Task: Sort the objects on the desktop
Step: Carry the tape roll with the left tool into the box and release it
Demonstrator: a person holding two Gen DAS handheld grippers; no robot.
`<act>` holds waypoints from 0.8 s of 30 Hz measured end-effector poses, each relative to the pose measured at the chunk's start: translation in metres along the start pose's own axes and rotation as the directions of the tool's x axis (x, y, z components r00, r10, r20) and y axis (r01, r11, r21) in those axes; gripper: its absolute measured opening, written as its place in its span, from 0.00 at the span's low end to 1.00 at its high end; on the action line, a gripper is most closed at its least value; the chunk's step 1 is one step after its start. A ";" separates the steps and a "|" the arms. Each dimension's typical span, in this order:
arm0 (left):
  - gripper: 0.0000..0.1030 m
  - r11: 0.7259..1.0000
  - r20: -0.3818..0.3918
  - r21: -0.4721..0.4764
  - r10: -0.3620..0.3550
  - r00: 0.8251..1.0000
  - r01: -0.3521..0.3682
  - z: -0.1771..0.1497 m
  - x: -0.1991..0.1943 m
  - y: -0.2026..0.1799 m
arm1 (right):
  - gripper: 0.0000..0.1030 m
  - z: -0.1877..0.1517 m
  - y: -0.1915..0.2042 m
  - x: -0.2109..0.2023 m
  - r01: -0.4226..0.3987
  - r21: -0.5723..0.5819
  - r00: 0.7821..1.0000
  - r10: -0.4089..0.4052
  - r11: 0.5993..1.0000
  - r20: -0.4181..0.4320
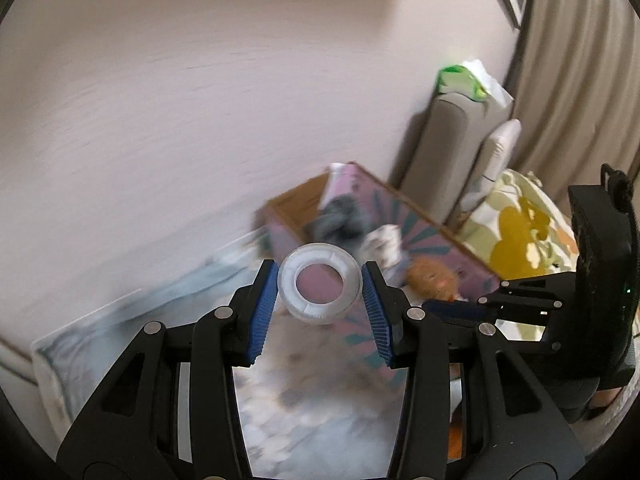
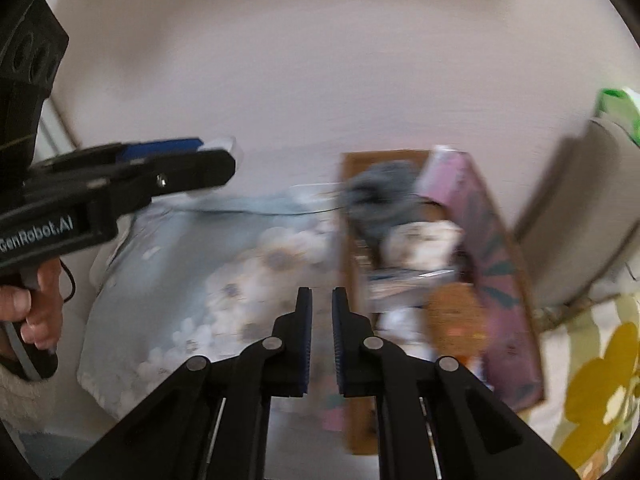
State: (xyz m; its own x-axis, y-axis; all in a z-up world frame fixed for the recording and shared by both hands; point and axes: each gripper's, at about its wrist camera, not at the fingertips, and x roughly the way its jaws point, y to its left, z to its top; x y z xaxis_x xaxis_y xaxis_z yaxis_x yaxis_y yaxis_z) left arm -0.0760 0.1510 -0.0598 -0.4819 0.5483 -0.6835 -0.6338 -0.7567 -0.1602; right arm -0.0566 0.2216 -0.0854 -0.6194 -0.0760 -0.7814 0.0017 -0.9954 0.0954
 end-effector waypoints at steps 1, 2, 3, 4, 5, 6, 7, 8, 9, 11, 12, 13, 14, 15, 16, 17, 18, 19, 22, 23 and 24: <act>0.38 1.000 -0.006 0.006 -0.013 1.000 0.013 0.004 0.006 -0.007 | 0.09 -0.001 -0.011 -0.004 0.014 0.013 1.000 -0.014 1.000 0.007; 0.38 1.000 -0.015 0.011 -0.028 1.000 0.028 0.007 0.012 -0.015 | 0.09 -0.002 -0.019 -0.006 0.022 0.021 1.000 -0.022 1.000 0.010; 0.38 0.999 -0.026 0.018 -0.043 0.999 0.043 0.011 0.021 -0.025 | 0.09 -0.003 -0.026 -0.008 0.031 0.029 0.999 -0.031 0.999 0.011; 0.38 0.998 -0.032 0.026 -0.053 0.998 0.054 0.013 0.028 -0.032 | 0.09 -0.005 -0.035 -0.010 0.043 0.038 0.999 -0.043 0.998 0.010; 0.38 0.997 -0.041 0.035 -0.061 0.997 0.063 0.016 0.035 -0.040 | 0.09 -0.006 -0.039 -0.011 0.048 0.042 0.999 -0.049 0.998 0.008; 0.38 0.996 -0.051 0.045 -0.069 0.996 0.071 0.017 0.044 -0.049 | 0.09 -0.008 -0.048 -0.012 0.057 0.052 0.998 -0.057 0.997 0.003; 0.38 0.996 -0.058 0.052 -0.074 0.996 0.077 0.018 0.049 -0.056 | 0.08 -0.012 -0.056 -0.015 0.061 0.062 0.998 -0.061 0.996 0.001; 0.38 0.995 -0.065 0.059 -0.078 0.995 0.082 0.018 0.055 -0.063 | 0.09 -0.012 -0.060 -0.015 0.063 0.067 0.998 -0.063 0.996 -0.002; 0.38 0.994 -0.075 0.067 -0.081 0.994 0.087 0.018 0.062 -0.069 | 0.09 -0.014 -0.067 -0.015 0.067 0.073 0.998 -0.067 0.995 -0.004; 0.38 0.993 -0.091 0.075 -0.086 0.992 0.093 0.018 0.074 -0.080 | 0.08 -0.018 -0.079 -0.015 0.070 0.084 0.998 -0.070 0.994 -0.010; 0.38 0.992 -0.102 0.075 -0.090 0.991 0.098 0.017 0.080 -0.084 | 0.08 -0.021 -0.085 -0.015 0.072 0.090 0.997 -0.071 0.993 -0.013; 0.38 0.992 -0.110 0.075 -0.091 0.990 0.099 0.016 0.085 -0.088 | 0.08 -0.021 -0.089 -0.010 0.071 0.092 0.997 -0.070 0.993 -0.017; 0.38 0.992 -0.119 0.074 -0.091 0.989 0.100 0.015 0.091 -0.091 | 0.09 -0.024 -0.093 -0.010 0.071 0.096 0.997 -0.069 0.993 -0.022; 0.38 0.992 -0.129 0.073 -0.092 0.987 0.102 0.014 0.097 -0.093 | 0.09 -0.025 -0.097 -0.008 0.070 0.101 0.997 -0.068 0.992 -0.026; 0.38 0.992 -0.135 0.073 -0.090 0.987 0.101 0.013 0.101 -0.096 | 0.08 -0.027 -0.101 -0.007 0.068 0.105 0.997 -0.066 0.992 -0.031; 0.38 0.992 -0.141 0.073 -0.088 0.986 0.099 0.012 0.106 -0.099 | 0.08 -0.028 -0.104 -0.006 0.066 0.106 0.997 -0.063 0.992 -0.034; 0.38 0.993 -0.148 0.072 -0.085 0.985 0.097 0.012 0.111 -0.101 | 0.09 -0.029 -0.108 -0.004 0.063 0.106 0.998 -0.060 0.992 -0.038; 0.38 0.993 -0.150 0.072 -0.084 0.985 0.095 0.011 0.113 -0.101 | 0.09 -0.029 -0.110 -0.004 0.060 0.104 0.998 -0.056 0.993 -0.040; 0.39 0.994 -0.163 0.073 -0.070 0.984 0.083 0.011 0.120 -0.104 | 0.09 -0.028 -0.111 -0.002 0.050 0.082 0.998 -0.046 0.995 -0.049; 0.43 0.994 -0.173 0.066 -0.073 0.982 0.085 0.011 0.121 -0.104 | 0.09 -0.028 -0.111 0.000 0.057 0.076 0.997 -0.053 0.995 -0.054; 0.60 0.996 -0.200 0.041 -0.074 0.977 0.084 0.011 0.125 -0.102 | 0.14 -0.027 -0.111 0.002 0.069 0.072 0.996 -0.065 0.995 -0.063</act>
State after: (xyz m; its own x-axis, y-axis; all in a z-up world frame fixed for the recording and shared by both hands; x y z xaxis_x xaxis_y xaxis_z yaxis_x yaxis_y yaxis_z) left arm -0.0783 0.3010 -0.1209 -0.3030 0.5203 -0.7984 -0.6964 -0.6929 -0.1872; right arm -0.0367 0.3304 -0.1141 -0.5678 -0.0149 -0.8230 -0.0973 -0.9916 0.0850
